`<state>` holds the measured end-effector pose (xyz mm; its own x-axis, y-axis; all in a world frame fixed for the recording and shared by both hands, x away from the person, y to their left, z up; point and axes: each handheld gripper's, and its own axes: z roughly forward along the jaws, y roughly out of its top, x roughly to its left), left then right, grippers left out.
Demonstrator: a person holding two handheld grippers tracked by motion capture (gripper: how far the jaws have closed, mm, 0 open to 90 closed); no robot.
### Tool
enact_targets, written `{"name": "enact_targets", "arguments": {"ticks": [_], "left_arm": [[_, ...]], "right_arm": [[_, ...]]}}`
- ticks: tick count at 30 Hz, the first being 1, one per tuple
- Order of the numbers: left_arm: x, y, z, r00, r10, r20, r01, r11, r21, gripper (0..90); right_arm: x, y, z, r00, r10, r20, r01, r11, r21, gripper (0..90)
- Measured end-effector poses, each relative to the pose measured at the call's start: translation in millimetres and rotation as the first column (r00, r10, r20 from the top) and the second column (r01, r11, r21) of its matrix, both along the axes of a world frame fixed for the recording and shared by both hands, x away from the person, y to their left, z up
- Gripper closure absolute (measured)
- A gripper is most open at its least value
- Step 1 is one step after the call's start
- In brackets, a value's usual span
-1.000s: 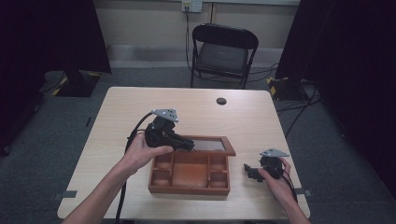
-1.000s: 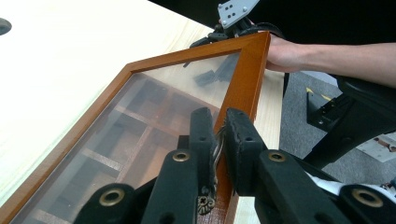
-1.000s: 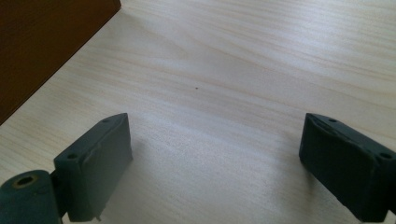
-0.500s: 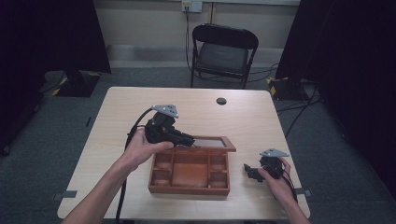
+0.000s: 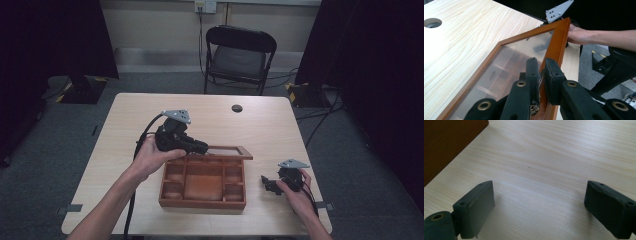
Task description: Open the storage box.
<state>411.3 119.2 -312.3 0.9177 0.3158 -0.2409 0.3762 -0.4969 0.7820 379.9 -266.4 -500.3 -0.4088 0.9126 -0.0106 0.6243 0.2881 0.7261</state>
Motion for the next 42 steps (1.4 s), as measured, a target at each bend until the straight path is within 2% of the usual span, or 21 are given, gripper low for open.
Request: {"name": "enact_targets", "arguments": {"ticks": [13,16,27,34,42], "left_arm": [[4.0,0.5,4.0,0.9999,0.011,0.011,-0.011,0.9999,-0.002,82.2],[5.4,0.7,4.3,0.9999,0.015,0.005,-0.015,0.9998,-0.012,82.3],[9.6,1.3,7.0,0.9999,0.013,0.004,-0.013,0.9999,-0.011,82.3],[13.2,2.9,6.8,0.9997,0.024,-0.002,-0.024,0.9989,-0.042,82.4],[14.9,3.6,7.0,0.9998,0.021,-0.004,-0.021,0.9988,-0.044,82.4]], "right_arm": [[-0.1,0.1,0.0,1.0000,0.000,-0.001,0.000,1.000,0.001,8.9],[-0.1,0.1,0.0,1.0000,0.000,-0.001,0.000,1.000,0.001,8.9],[0.1,0.2,0.0,1.0000,0.000,0.000,0.000,1.000,0.000,8.8],[0.1,0.1,0.0,1.0000,0.001,0.000,-0.001,1.000,0.000,8.7],[0.4,0.4,0.0,1.0000,0.000,-0.001,0.000,1.000,0.000,8.5]]}}
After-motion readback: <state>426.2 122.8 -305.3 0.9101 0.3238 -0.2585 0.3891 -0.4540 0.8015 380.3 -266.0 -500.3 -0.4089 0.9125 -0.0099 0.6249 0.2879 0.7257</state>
